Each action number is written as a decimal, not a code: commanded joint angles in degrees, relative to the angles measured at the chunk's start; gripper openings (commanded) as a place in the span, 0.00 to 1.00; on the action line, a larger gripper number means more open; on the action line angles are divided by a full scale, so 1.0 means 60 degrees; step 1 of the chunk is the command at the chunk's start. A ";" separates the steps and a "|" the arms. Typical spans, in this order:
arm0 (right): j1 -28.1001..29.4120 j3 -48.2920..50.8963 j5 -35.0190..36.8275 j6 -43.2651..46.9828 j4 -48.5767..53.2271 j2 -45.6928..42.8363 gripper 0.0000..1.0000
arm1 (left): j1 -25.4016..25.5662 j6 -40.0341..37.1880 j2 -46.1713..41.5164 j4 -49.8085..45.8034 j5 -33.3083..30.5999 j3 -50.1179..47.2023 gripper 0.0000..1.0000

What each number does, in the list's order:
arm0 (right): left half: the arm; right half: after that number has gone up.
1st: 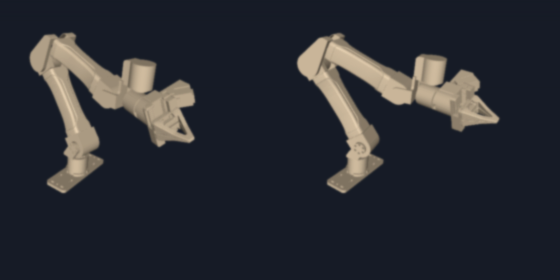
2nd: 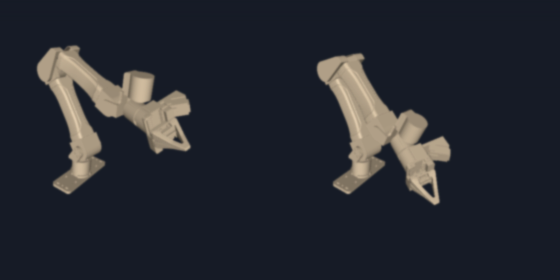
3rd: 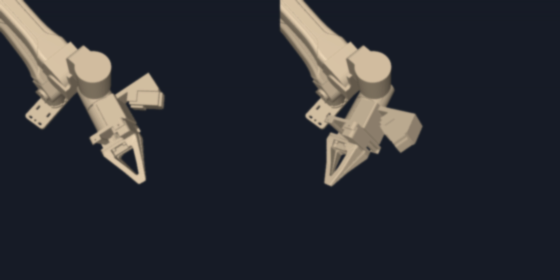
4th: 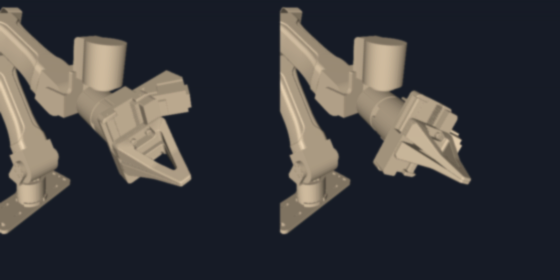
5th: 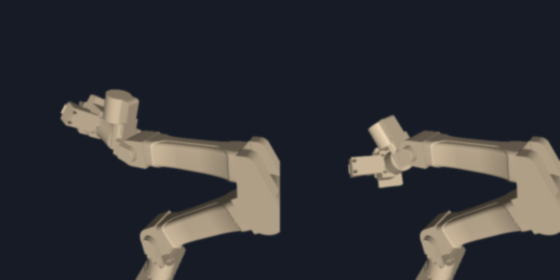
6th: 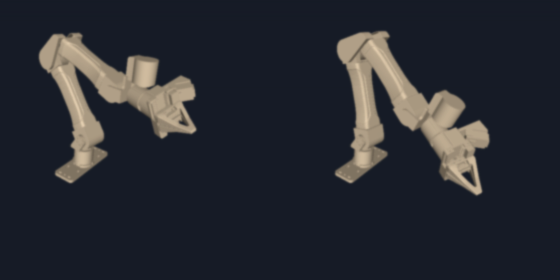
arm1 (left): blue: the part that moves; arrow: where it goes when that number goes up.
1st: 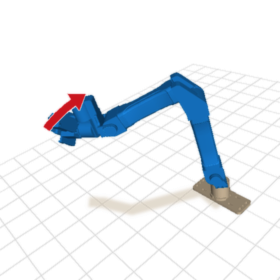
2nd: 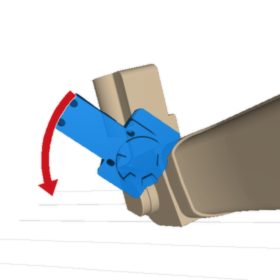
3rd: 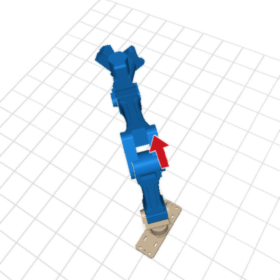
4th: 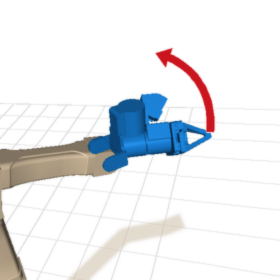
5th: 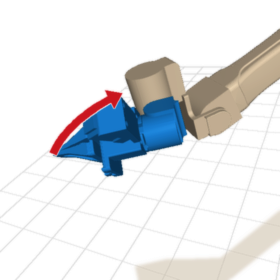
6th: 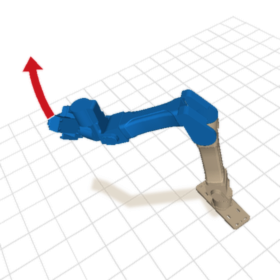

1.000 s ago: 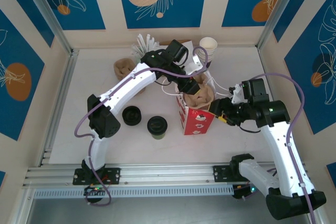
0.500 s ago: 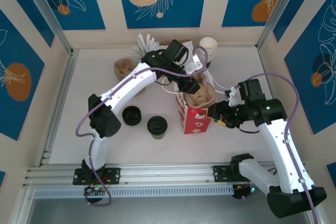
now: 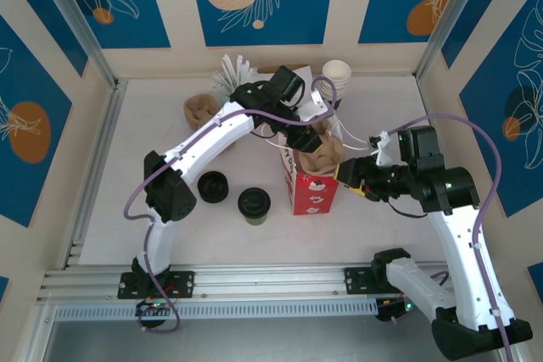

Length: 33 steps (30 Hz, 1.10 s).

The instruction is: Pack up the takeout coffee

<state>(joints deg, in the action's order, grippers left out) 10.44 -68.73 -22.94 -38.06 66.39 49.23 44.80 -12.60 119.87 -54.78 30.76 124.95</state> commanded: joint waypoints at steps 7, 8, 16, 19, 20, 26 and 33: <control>-0.0205 0.1027 -0.0161 -0.1424 -0.1272 -0.0460 0.46 | 0.0149 -0.0619 -0.0218 -0.0036 -0.0477 -0.0371 0.35; -0.0211 0.1080 -0.0140 -0.1448 -0.1360 -0.0471 0.46 | 0.0162 -0.0656 -0.0232 -0.0052 -0.0525 -0.0375 0.35; -0.0231 0.1367 0.0259 -0.1416 -0.1778 -0.0362 0.43 | 0.0237 -0.0785 -0.0357 -0.0098 -0.0813 -0.0345 0.34; -0.0254 0.1457 0.0281 -0.1427 -0.1920 -0.0291 0.35 | 0.0270 -0.0778 -0.0373 -0.0111 -0.0919 -0.0323 0.34; -0.0247 0.1489 0.0278 -0.1418 -0.1951 -0.0274 0.34 | 0.0263 -0.0756 -0.0372 -0.0112 -0.0927 -0.0322 0.34; -0.0266 0.1609 0.0339 -0.1346 -0.1986 -0.0267 0.27 | 0.0268 -0.0696 -0.0437 -0.0098 -0.0967 -0.0316 0.34; -0.0308 0.1434 0.0177 -0.1210 -0.1902 -0.0220 0.12 | 0.0283 -0.0967 -0.0464 -0.0309 -0.1287 -0.0283 0.34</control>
<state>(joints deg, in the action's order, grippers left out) 8.86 -59.55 -21.26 -46.37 54.00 47.81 46.11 -15.59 119.63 -54.46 25.45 123.76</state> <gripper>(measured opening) 0.135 0.340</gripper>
